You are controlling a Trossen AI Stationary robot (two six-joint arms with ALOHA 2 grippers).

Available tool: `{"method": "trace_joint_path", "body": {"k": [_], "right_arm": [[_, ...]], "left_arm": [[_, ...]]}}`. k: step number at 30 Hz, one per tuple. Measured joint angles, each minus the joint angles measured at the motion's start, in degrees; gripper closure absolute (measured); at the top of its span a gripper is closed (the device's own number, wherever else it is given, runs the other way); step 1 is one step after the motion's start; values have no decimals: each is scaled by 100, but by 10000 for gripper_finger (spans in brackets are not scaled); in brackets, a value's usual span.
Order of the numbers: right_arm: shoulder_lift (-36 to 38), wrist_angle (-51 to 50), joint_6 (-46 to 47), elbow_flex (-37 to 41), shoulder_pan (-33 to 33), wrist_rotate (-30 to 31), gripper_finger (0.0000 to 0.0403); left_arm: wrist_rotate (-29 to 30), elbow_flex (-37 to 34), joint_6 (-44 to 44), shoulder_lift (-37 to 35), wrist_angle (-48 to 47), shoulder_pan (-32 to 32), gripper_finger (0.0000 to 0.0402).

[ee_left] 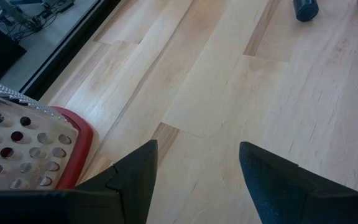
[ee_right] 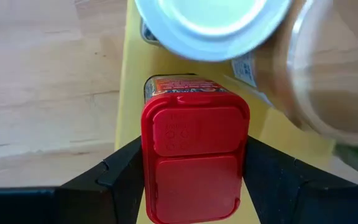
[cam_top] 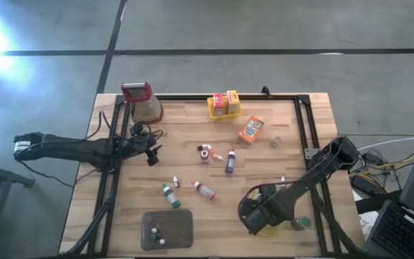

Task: Pick & Place Kitchen Items
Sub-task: Put the red seasoning can into the bottom yellow bin

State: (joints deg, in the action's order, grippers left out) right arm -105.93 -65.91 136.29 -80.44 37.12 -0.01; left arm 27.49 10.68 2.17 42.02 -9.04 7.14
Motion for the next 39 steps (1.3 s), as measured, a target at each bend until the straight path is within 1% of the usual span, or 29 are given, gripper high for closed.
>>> {"method": "trace_joint_path", "body": {"k": [3,8,13,18,22,26,33,39], "right_arm": [[10,203,2,186,0,2,174],[-11,273,2,269,-7,20,145],[-4,379,-4,188,-7,20,122],[-4,311,-17,51,0,156,114],[0,165,-24,-109,-2,231,122],[0,177,-56,-212,-2,473,137],[2,134,-84,-257,-4,534,159],[4,19,-130,-257,-4,562,167]], "left_arm": [[0,0,0,0,0,0,170],[-1,0,0,9,-1,-2,170],[0,0,0,9,-2,-1,170],[0,0,0,9,-2,-2,170],[0,0,0,9,-2,-2,170],[0,0,0,9,-2,-1,170],[-1,0,0,9,-1,-2,170],[0,0,0,9,-2,-2,170]]}}
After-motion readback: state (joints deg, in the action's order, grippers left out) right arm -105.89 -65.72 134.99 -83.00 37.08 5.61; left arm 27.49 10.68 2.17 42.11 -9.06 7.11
